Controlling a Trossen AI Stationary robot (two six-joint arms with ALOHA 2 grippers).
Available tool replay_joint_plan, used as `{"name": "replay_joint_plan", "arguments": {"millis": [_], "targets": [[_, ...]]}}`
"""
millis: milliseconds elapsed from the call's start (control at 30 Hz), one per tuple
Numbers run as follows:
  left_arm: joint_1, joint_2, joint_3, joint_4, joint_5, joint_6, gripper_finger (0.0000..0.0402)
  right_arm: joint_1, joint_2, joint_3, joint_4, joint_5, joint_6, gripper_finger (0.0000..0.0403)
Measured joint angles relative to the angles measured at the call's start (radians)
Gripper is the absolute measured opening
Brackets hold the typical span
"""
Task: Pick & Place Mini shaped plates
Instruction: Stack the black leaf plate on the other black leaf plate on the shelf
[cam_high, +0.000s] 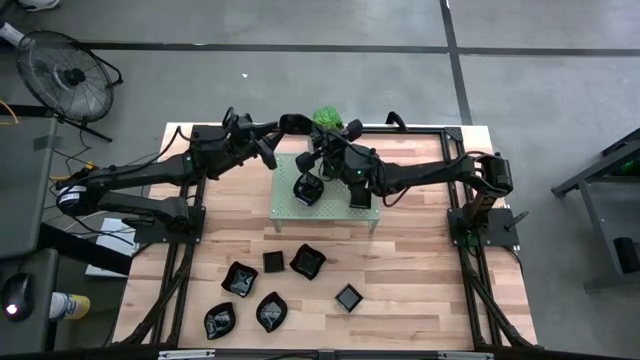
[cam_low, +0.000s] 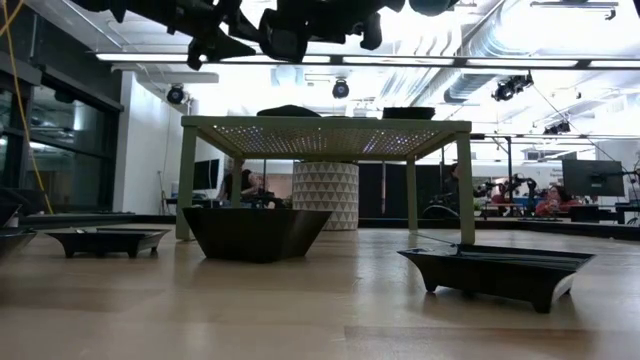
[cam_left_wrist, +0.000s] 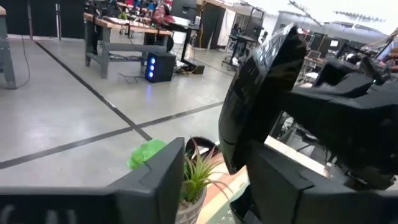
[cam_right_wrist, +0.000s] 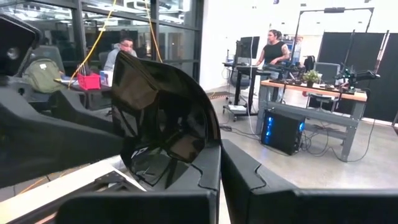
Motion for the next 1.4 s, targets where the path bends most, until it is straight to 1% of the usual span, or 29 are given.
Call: {"name": "replay_joint_plan", "arguments": {"millis": [133, 267, 367, 633, 833, 967, 1200, 1400], "targets": [[0.0, 0.0, 0.0, -0.005, -0.001, -0.007, 0.0126, 0.0, 0.0, 0.0, 0.0, -0.002, 0.0, 0.0], [0.0, 0.0, 0.0, -0.005, 0.001, -0.008, 0.0102, 0.0, 0.0, 0.0, 0.0, -0.01, 0.003, 0.0], [0.0, 0.0, 0.0, -0.005, 0.008, -0.008, 0.0095, 0.0, 0.0, 0.0, 0.0, -0.014, 0.019, 0.0], [0.0, 0.0, 0.0, -0.005, 0.008, -0.012, 0.0094, 0.0, 0.0, 0.0, 0.0, -0.022, 0.026, 0.0], [0.0, 0.0, 0.0, -0.005, 0.008, -0.034, 0.0092, 0.0, 0.0, 0.0, -0.001, -0.048, 0.027, 0.0], [0.0, 0.0, 0.0, -0.005, 0.007, -0.034, 0.0071, -0.004, 0.0, -0.001, -0.011, -0.054, 0.029, 0.0], [0.0, 0.0, 0.0, -0.005, 0.005, -0.034, 0.0009, -0.007, 0.0, -0.001, -0.027, -0.064, 0.056, 0.0], [0.0, 0.0, 0.0, -0.006, -0.001, -0.035, 0.0004, -0.011, 0.0, -0.001, -0.03, -0.099, 0.056, 0.0001]]}}
